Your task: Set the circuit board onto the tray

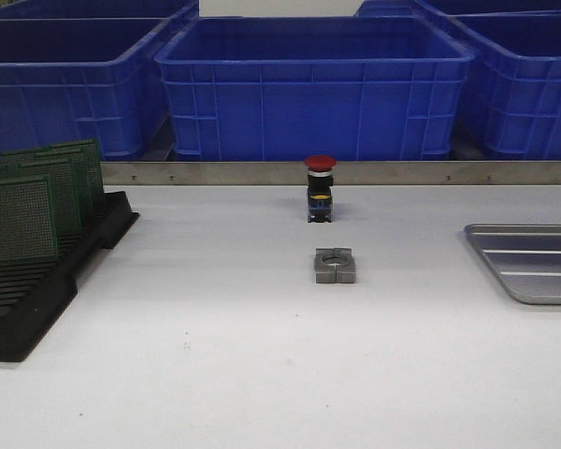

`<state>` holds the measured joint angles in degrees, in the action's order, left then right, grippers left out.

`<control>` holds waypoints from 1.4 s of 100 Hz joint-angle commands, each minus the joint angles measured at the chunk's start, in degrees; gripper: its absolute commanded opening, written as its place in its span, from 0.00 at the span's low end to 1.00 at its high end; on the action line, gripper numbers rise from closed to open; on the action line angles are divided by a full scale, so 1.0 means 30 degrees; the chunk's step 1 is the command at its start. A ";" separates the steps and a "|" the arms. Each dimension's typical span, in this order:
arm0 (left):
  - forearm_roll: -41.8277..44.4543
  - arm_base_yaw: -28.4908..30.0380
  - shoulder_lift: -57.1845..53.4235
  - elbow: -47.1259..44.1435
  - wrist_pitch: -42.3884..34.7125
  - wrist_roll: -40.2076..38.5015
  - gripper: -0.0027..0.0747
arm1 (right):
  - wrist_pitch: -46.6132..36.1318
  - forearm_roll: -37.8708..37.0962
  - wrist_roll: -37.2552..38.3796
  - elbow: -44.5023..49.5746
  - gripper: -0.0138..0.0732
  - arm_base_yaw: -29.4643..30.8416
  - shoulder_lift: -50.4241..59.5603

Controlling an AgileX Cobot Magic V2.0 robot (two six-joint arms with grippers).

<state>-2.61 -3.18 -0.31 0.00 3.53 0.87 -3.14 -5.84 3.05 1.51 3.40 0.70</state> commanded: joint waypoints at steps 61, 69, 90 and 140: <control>0.0025 0.0017 -0.0517 0.1042 -0.0281 -0.0122 0.01 | -0.1651 -0.0104 -0.0038 -0.0217 0.09 0.0089 0.0465; 0.0025 0.0017 -0.0019 0.2294 0.1066 -0.0122 0.01 | -0.1651 -0.0104 -0.0038 -0.0217 0.09 0.0089 0.0465; 0.0025 0.0017 0.3063 0.5780 0.4143 -0.0122 0.01 | -0.1629 -0.0104 -0.0038 -0.0217 0.09 0.0089 0.0465; -0.0051 0.0017 1.5511 1.2621 0.6781 0.0688 0.37 | -0.1629 -0.0104 -0.0038 -0.0217 0.09 0.0089 0.0465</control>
<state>-2.35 -3.18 41.25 33.45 26.67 1.35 -3.14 -5.84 3.05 1.51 3.40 0.70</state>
